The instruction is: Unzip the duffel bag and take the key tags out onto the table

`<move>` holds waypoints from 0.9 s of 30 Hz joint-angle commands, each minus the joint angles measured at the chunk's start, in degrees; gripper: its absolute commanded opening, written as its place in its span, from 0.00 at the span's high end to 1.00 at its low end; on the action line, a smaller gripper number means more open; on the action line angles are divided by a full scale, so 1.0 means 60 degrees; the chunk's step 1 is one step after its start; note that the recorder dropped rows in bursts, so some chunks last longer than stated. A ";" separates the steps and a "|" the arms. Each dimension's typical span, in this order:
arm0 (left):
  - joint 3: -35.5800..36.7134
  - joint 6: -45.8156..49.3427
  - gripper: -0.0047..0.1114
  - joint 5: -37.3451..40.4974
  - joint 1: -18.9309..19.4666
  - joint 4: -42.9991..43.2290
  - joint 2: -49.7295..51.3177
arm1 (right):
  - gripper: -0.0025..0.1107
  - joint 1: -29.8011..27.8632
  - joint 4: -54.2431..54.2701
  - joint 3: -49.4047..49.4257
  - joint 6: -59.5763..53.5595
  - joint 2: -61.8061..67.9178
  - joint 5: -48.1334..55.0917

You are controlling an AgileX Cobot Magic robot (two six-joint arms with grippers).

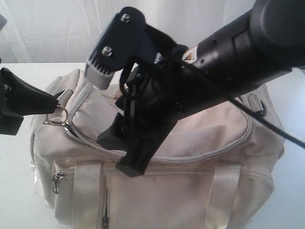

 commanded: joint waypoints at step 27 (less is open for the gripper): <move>-0.0477 0.0230 0.96 -0.2416 0.0050 -0.0043 0.1565 | 0.98 0.0975 -0.0848 -0.0003 0.0612 0.2053 -0.0947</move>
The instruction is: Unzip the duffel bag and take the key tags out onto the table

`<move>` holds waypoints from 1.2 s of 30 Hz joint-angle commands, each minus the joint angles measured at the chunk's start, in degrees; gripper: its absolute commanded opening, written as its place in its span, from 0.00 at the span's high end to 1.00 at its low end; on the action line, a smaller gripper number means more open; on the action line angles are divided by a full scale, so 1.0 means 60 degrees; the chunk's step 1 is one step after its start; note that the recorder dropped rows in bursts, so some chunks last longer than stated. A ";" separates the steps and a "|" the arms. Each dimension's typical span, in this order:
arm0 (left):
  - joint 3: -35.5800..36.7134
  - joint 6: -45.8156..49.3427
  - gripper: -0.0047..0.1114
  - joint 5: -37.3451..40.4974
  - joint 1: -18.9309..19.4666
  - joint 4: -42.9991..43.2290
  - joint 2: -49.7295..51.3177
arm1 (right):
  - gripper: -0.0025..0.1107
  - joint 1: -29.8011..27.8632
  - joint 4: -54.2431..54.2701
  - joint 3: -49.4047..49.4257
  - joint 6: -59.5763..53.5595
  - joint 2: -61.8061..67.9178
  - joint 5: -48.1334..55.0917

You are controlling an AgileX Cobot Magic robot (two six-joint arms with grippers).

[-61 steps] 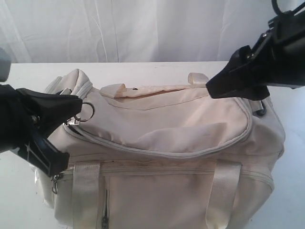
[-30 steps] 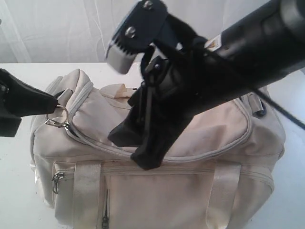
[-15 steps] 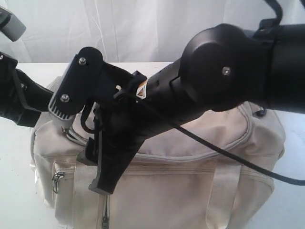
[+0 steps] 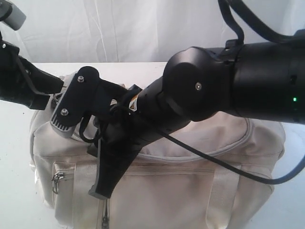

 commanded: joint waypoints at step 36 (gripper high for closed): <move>-0.6045 -0.2698 0.95 -0.0766 0.0047 0.3619 0.6616 | 0.98 0.0067 0.0030 -0.0003 0.0850 0.0000 0.1434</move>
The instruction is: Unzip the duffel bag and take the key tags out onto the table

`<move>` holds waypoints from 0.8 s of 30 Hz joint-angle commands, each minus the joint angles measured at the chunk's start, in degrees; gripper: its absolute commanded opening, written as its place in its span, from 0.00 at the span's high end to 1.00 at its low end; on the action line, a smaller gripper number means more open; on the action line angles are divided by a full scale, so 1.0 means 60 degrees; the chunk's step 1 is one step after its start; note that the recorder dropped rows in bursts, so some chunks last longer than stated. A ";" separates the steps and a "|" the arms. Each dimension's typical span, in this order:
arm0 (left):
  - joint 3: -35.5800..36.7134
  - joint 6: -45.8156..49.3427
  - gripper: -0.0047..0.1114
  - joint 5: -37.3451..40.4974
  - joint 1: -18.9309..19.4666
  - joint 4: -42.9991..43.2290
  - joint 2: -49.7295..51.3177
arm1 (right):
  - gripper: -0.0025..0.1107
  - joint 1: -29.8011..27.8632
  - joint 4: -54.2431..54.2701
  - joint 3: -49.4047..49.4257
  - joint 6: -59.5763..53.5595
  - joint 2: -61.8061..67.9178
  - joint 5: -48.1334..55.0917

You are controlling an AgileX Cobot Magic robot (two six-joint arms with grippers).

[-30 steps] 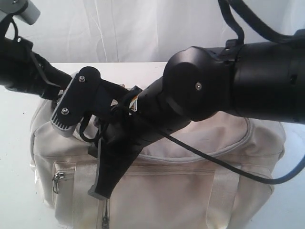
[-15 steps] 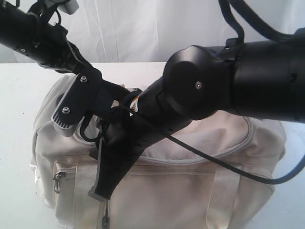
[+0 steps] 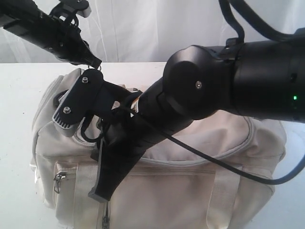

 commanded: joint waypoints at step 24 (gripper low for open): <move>0.1505 -0.1484 0.96 0.5883 0.0028 0.0154 -0.6168 | 0.46 0.0067 -0.3128 -0.0158 0.3119 -0.2211 0.2782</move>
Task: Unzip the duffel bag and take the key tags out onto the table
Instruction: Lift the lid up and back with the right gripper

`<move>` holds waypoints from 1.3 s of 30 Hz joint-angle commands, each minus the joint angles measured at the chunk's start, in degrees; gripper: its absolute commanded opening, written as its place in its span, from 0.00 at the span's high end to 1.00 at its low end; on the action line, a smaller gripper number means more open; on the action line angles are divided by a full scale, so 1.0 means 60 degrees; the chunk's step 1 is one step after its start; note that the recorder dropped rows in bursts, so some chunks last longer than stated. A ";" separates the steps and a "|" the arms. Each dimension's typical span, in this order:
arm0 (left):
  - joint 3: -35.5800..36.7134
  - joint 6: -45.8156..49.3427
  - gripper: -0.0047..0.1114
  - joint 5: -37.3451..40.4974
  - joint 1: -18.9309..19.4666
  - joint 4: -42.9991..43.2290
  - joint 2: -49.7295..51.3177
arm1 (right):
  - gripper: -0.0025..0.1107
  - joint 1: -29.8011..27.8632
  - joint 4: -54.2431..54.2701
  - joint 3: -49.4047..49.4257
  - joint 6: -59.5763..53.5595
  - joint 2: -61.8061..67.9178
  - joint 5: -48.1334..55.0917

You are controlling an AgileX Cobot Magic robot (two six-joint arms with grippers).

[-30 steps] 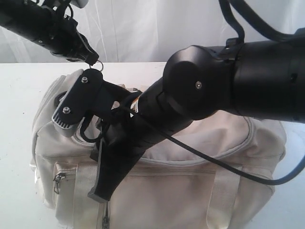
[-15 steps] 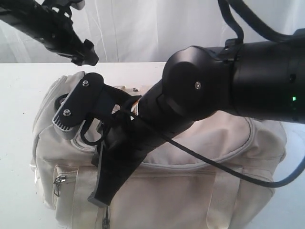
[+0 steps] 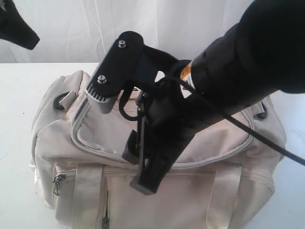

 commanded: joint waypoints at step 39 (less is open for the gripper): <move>0.7799 -0.0054 0.96 -0.3709 0.0028 -0.0972 -0.5671 | 0.98 -0.2234 -0.7472 -0.4856 0.4317 0.4365 -0.2420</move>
